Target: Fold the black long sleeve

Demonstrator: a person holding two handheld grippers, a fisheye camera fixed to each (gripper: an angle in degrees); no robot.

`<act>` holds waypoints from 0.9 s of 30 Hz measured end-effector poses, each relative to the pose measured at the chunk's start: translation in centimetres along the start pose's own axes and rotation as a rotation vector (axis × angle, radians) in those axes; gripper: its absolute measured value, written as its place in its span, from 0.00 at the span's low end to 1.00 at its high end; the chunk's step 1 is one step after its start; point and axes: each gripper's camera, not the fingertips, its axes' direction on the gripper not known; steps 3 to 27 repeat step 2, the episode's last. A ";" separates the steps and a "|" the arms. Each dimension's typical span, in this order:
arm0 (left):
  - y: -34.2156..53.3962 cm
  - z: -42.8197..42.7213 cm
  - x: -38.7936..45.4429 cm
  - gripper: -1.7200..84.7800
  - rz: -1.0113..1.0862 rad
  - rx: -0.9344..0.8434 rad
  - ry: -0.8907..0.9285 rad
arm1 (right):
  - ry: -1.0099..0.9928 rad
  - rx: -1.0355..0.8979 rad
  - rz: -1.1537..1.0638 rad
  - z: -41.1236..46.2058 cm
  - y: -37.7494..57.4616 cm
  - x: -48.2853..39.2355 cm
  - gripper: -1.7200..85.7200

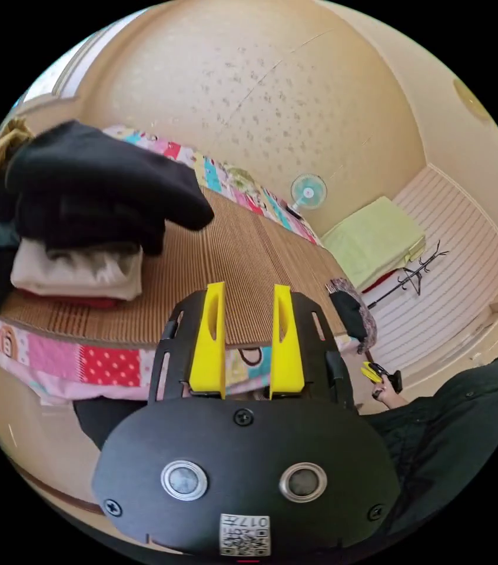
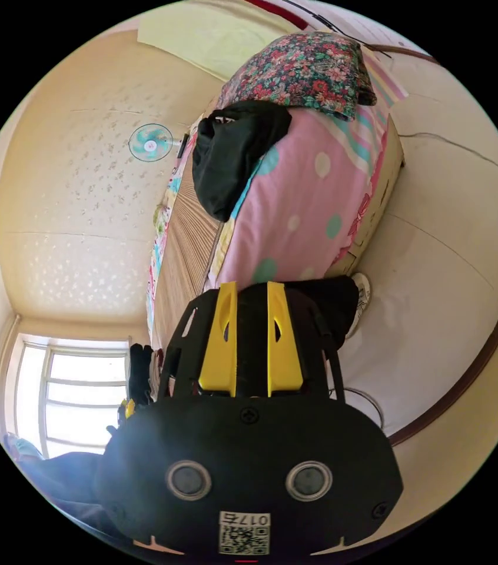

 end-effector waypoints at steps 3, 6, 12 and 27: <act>-3.2 -2.3 -0.4 0.18 0.018 0.090 -0.117 | -0.014 0.003 -0.064 0.6 -0.8 -2.3 0.11; -3.2 -2.3 -0.4 0.18 0.018 0.090 -0.117 | -0.014 0.003 -0.064 0.6 -0.8 -2.3 0.11; -3.2 -2.3 -0.4 0.18 0.018 0.090 -0.117 | -0.014 0.003 -0.064 0.6 -0.8 -2.3 0.11; -3.2 -2.3 -0.4 0.18 0.018 0.090 -0.117 | -0.014 0.003 -0.064 0.6 -0.8 -2.3 0.11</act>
